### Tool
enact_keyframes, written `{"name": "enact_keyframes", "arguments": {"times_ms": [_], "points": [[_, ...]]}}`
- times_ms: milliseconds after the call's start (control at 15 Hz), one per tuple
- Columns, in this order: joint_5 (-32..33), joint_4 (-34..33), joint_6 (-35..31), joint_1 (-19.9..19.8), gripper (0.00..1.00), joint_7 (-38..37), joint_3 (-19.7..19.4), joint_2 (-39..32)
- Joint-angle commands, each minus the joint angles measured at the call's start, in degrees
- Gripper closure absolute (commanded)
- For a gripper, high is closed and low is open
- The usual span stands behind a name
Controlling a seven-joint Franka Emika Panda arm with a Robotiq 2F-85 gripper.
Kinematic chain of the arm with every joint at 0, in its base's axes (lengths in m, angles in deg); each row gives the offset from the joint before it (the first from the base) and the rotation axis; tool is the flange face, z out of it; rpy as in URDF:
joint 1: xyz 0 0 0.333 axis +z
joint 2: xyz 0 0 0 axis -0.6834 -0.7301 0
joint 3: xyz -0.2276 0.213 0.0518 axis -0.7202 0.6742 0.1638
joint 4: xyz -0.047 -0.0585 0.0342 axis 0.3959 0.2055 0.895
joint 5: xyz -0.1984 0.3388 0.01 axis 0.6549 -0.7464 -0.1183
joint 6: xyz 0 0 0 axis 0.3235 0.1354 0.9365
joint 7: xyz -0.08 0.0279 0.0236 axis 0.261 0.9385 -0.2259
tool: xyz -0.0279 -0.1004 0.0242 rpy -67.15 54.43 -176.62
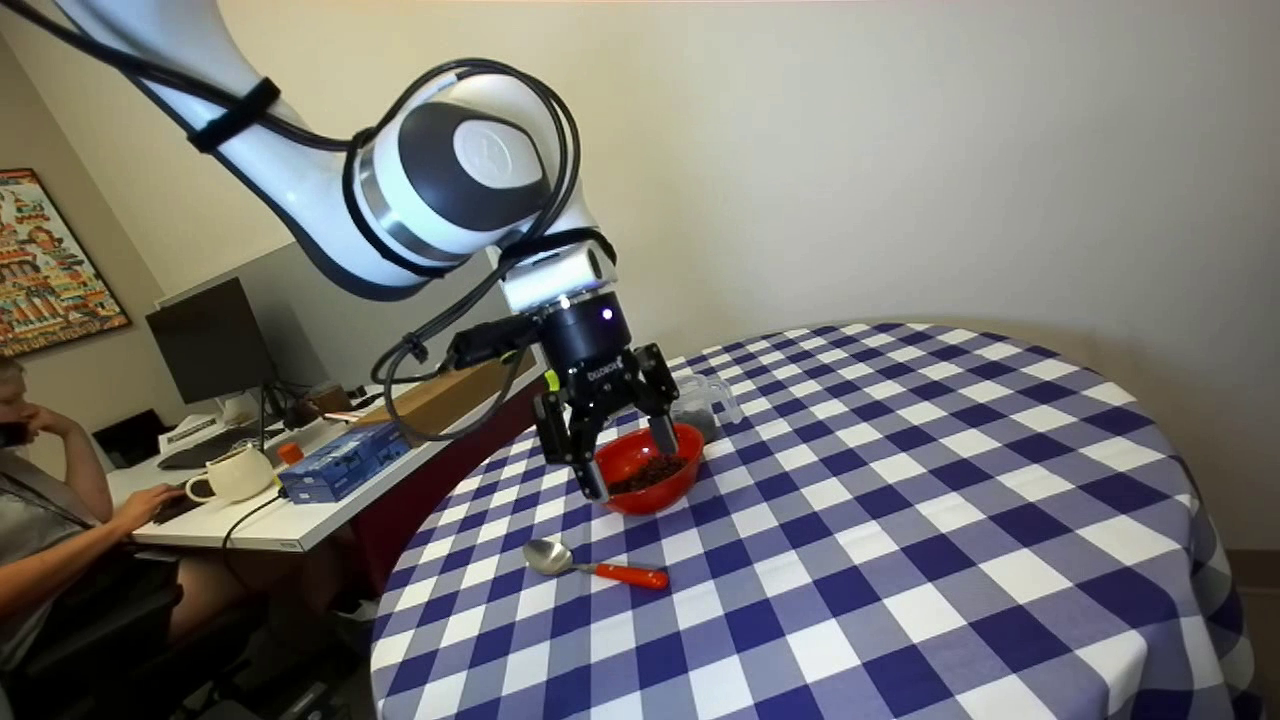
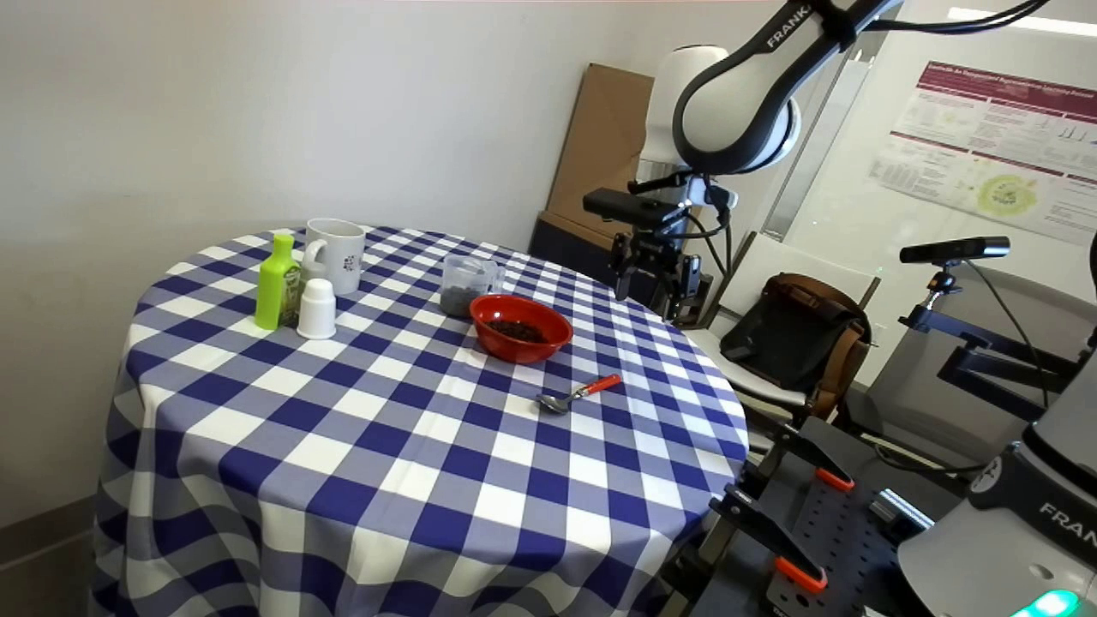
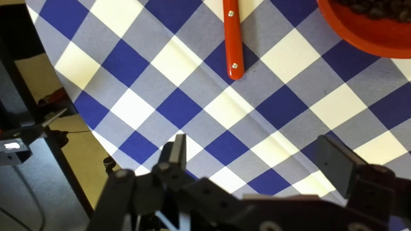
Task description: Transfer a spoonful of contents from the bowl into the jar
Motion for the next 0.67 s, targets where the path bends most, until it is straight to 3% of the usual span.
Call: {"name": "enact_keyframes", "arguments": {"times_ms": [0,333,600], "points": [[0.76,-1.14,-3.5,2.43,0.0,-1.88,-2.66,-4.25],[0.06,-1.16,-7.42,5.8,0.06,-3.27,-4.64,-8.11],[-0.66,-1.19,-9.79,8.57,0.03,-5.37,-5.65,-10.49]]}}
